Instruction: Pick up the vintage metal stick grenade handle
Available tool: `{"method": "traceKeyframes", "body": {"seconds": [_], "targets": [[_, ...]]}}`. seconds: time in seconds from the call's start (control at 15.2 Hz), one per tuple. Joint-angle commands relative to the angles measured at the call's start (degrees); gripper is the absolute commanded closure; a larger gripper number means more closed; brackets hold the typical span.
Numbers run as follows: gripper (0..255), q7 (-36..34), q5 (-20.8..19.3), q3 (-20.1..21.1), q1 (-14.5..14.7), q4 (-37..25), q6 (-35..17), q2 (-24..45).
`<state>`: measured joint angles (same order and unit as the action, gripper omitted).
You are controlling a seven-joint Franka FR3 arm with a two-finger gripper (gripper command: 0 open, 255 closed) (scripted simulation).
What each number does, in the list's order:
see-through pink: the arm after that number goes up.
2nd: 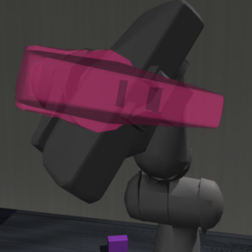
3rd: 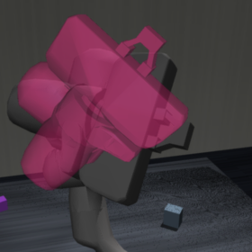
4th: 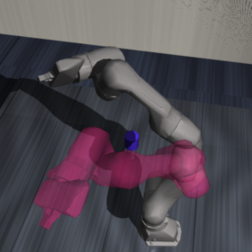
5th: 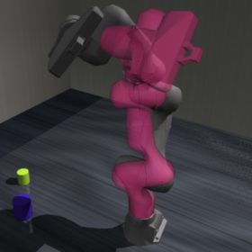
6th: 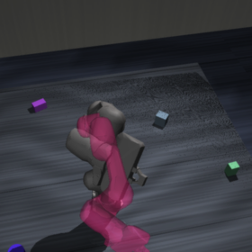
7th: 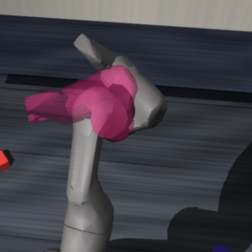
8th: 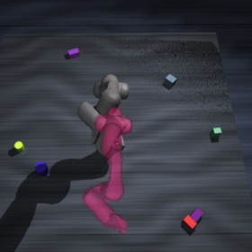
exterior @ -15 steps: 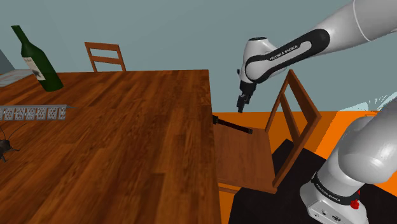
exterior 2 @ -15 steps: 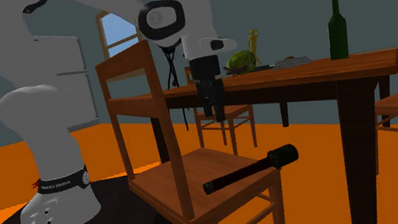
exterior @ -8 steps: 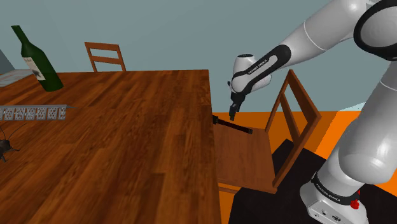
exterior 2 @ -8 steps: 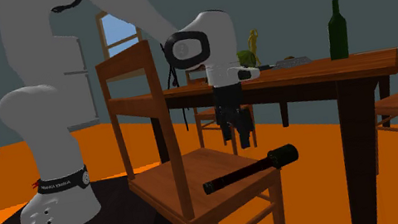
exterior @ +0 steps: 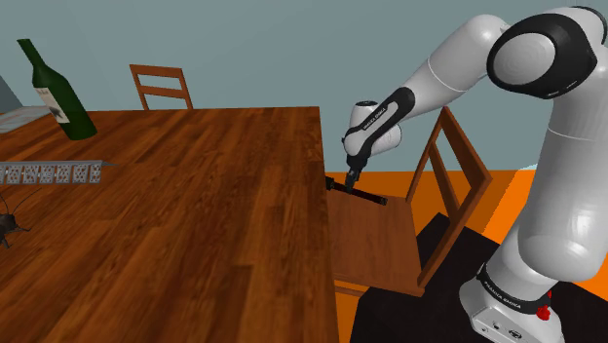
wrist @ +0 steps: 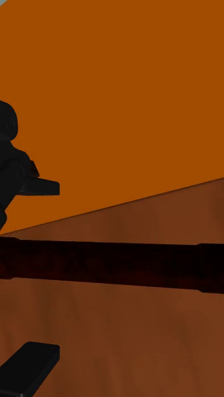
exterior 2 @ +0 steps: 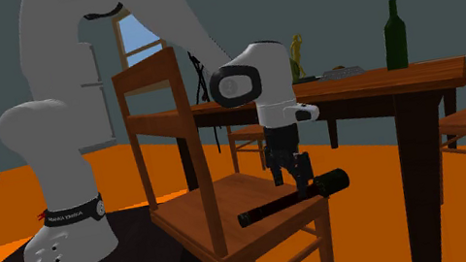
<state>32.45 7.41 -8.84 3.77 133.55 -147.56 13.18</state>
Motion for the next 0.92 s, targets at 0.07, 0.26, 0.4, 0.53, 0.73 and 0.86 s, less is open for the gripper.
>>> {"method": "traceKeyframes", "body": {"seconds": [0.07, 0.26, 0.4, 0.53, 0.73, 0.86], "targets": [[0, 0.8, 1.1, 0.5, -0.3, 0.1, -2.6, 2.5], [255, 0.7, 1.0, 0.5, -0.2, 0.0, -2.5, 2.6], [255, 0.7, 1.1, 0.5, -0.2, 0.0, -2.6, 2.6], [255, 0.7, 1.1, 0.5, -0.2, 0.0, -2.6, 2.6], [255, 0.7, 1.1, 0.5, -0.2, 0.0, -2.6, 2.6], [255, 0.8, 1.1, 0.5, -0.3, 0.1, -2.6, 2.5]]}}
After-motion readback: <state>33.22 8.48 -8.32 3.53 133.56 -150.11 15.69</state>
